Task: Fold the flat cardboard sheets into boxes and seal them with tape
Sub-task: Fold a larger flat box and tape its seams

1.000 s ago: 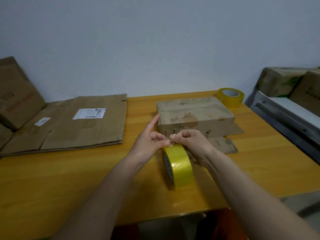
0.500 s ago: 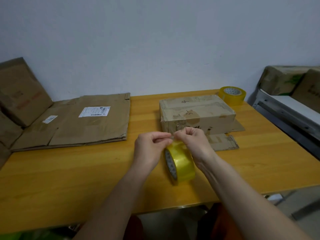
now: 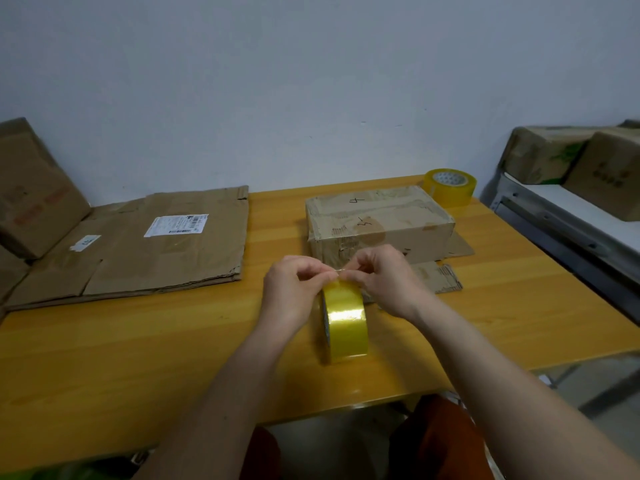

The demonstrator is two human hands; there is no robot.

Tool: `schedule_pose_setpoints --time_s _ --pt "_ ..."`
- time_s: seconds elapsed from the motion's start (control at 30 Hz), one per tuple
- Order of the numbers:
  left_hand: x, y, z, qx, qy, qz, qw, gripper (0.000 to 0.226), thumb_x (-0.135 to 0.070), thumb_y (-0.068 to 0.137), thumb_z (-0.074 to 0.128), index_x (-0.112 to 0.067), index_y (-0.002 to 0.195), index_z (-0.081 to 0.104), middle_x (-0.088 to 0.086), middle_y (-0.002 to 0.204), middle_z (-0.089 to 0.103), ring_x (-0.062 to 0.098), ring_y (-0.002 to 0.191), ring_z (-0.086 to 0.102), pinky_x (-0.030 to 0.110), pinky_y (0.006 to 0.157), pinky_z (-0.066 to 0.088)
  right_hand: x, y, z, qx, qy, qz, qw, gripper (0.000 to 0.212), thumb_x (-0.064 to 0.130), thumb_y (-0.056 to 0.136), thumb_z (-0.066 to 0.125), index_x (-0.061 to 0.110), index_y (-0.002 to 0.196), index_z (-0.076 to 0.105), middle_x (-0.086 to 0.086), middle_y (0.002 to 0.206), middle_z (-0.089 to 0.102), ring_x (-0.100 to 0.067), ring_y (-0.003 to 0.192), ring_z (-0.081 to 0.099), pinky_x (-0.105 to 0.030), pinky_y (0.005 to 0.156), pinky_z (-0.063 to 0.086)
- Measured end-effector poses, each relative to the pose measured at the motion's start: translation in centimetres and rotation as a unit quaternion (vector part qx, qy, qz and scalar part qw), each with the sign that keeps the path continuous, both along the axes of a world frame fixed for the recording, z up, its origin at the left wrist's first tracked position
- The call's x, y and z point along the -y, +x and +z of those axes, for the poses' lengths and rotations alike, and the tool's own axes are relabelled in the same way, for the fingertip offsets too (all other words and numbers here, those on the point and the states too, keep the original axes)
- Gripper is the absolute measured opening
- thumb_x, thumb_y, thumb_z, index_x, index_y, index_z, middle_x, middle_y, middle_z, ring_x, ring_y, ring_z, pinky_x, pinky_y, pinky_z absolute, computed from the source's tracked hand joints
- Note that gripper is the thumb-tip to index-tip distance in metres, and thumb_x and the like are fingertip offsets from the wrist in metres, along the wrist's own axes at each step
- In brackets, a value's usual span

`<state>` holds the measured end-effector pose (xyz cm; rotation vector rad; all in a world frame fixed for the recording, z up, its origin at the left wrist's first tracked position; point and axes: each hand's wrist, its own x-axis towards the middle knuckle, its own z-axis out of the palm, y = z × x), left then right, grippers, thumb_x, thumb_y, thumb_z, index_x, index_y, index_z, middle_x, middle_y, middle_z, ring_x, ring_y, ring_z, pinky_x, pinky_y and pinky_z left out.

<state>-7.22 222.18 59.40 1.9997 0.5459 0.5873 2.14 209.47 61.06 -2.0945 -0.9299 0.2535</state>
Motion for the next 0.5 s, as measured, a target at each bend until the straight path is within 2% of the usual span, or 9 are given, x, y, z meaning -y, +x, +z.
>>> schedule_pose_setpoints --time_s 0.07,0.13,0.17,0.23,0.27,0.33,0.4,0.47,0.5 --pt "0.1 0.1 0.0 0.013 -0.113 0.003 0.993 0.014 -0.017 0.077 0.079 -0.028 0.069 0.074 -0.007 0.076 0.073 0.005 0.074 0.068 0.019 0.066 0.053 0.0 -0.1 0.1 -0.006 -0.002 -0.011 1.0 0.013 0.022 0.087 0.069 0.019 0.074 0.07 0.005 0.079 0.068 -0.008 0.076 0.062 -0.03 0.072 0.05" --pt "0.4 0.5 0.0 0.023 -0.181 0.03 0.983 0.012 -0.017 0.073 0.082 -0.023 0.066 0.074 -0.006 0.069 0.073 0.007 0.065 0.068 0.019 0.057 0.052 0.4 -0.6 0.4 -0.042 0.027 -0.025 0.998 0.013 0.027 0.088 0.067 0.016 0.091 0.074 0.001 0.091 0.071 -0.013 0.085 0.065 -0.037 0.081 0.055" --pt "0.6 0.9 0.1 0.025 -0.195 0.044 0.979 0.012 -0.018 0.072 0.083 -0.022 0.065 0.074 -0.005 0.066 0.072 0.007 0.06 0.066 0.02 0.055 0.05 0.8 -0.9 0.6 -0.05 0.023 -0.033 0.998 0.033 0.036 0.088 0.065 0.015 0.113 0.068 -0.001 0.109 0.069 -0.017 0.097 0.064 -0.041 0.087 0.054" --pt "1.4 2.1 0.5 0.035 -0.204 0.062 0.976 0.012 -0.022 0.072 0.083 -0.02 0.064 0.074 -0.005 0.06 0.07 0.005 0.053 0.06 0.021 0.053 0.048 1.9 -1.1 0.8 -0.071 -0.032 -0.055 0.995 0.087 0.059 0.08 0.062 0.021 0.15 0.026 -0.004 0.14 0.05 -0.025 0.119 0.056 -0.048 0.096 0.049" --pt "2.1 2.8 0.8 0.044 -0.202 0.062 0.976 0.013 -0.022 0.072 0.083 -0.02 0.063 0.073 -0.007 0.057 0.068 0.003 0.051 0.058 0.02 0.052 0.047 2.7 -1.0 1.1 -0.088 -0.059 -0.073 0.992 0.106 0.067 0.073 0.063 0.023 0.153 0.009 -0.007 0.144 0.046 -0.029 0.121 0.053 -0.049 0.096 0.049" --pt "3.9 4.5 1.3 0.066 -0.193 0.053 0.978 0.017 -0.021 0.073 0.083 -0.021 0.061 0.071 -0.012 0.054 0.066 0.0 0.051 0.058 0.016 0.051 0.046 4.5 -0.4 1.9 -0.121 -0.075 -0.106 0.984 0.126 0.071 0.06 0.07 0.021 0.152 0.0 -0.013 0.139 0.049 -0.034 0.117 0.056 -0.05 0.092 0.051" --pt "6.2 6.1 1.3 0.083 -0.188 0.042 0.978 0.019 -0.019 0.074 0.082 -0.022 0.061 0.068 -0.013 0.057 0.067 -0.002 0.056 0.06 0.013 0.051 0.046 6.5 0.0 2.6 -0.099 -0.108 -0.145 0.979 0.116 0.067 0.061 0.074 0.015 0.146 0.016 -0.013 0.126 0.058 -0.034 0.11 0.059 -0.046 0.084 0.053" --pt "8.6 7.5 0.8 0.081 -0.188 0.042 0.978 0.018 -0.021 0.077 0.079 -0.021 0.064 0.067 -0.011 0.065 0.068 0.003 0.065 0.062 0.014 0.053 0.044 7.9 0.3 2.7 -0.001 -0.168 -0.183 0.969 0.081 0.059 0.07 0.074 0.012 0.124 0.035 -0.011 0.116 0.06 -0.031 0.106 0.058 -0.039 0.075 0.048" --pt "9.6 8.2 0.5 0.078 -0.189 0.046 0.978 0.017 -0.021 0.079 0.078 -0.021 0.066 0.067 -0.009 0.07 0.069 0.007 0.07 0.063 0.016 0.056 0.043 8.4 0.4 2.5 0.039 -0.18 -0.187 0.965 0.072 0.051 0.075 0.073 0.012 0.123 0.036 -0.012 0.118 0.059 -0.031 0.108 0.057 -0.036 0.076 0.045"
